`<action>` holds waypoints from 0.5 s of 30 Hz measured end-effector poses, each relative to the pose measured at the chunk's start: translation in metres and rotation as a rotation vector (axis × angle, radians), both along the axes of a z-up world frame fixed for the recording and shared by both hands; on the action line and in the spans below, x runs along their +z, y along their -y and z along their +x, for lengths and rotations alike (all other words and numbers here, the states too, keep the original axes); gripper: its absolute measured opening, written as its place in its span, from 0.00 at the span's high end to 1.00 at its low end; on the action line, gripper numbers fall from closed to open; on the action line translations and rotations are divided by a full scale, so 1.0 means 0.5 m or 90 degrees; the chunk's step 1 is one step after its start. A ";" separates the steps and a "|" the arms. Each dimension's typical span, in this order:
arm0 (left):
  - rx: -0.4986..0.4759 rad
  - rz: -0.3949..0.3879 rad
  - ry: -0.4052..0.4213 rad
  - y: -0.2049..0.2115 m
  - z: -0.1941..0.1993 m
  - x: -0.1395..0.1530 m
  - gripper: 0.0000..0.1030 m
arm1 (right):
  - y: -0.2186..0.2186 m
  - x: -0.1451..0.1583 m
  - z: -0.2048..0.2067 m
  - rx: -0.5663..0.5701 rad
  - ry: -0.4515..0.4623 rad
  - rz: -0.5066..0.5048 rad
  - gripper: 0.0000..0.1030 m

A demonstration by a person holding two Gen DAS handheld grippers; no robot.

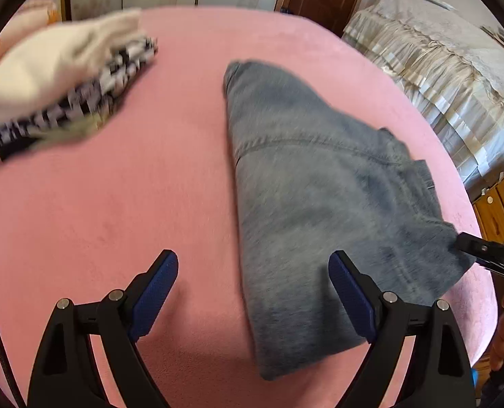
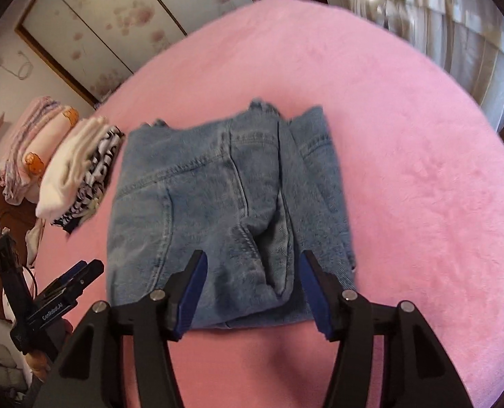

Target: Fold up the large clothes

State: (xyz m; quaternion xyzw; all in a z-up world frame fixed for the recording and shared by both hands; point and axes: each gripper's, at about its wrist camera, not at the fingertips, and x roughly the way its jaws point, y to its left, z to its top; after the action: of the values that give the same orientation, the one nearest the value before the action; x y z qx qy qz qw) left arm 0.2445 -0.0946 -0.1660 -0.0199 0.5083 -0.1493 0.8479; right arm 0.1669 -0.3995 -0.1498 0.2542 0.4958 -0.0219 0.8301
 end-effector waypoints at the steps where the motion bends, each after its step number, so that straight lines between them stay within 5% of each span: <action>1: 0.000 -0.004 -0.004 -0.002 0.003 -0.009 0.13 | 0.002 -0.014 0.014 0.007 -0.017 0.015 0.45; 7: -0.024 -0.044 -0.010 0.011 0.027 -0.030 0.13 | 0.003 -0.084 0.079 0.033 -0.079 0.052 0.49; 8: -0.028 -0.043 -0.008 0.015 0.029 -0.030 0.14 | -0.006 -0.086 0.087 0.048 -0.078 0.044 0.76; 10: -0.037 -0.037 -0.004 0.028 0.029 -0.025 0.21 | -0.025 -0.081 0.094 0.079 -0.073 0.028 0.85; 12: -0.058 -0.037 0.003 0.048 0.027 -0.011 0.42 | -0.044 -0.047 0.086 0.097 -0.041 -0.019 0.90; 15: -0.080 -0.041 0.037 0.073 0.013 0.014 0.47 | -0.049 0.045 0.042 0.090 0.070 -0.048 0.90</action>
State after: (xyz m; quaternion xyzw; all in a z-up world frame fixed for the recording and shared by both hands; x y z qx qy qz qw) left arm 0.2511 -0.1313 -0.1592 -0.0108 0.4789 -0.2189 0.8501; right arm 0.1878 -0.3751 -0.1275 0.1884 0.4651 0.0322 0.8644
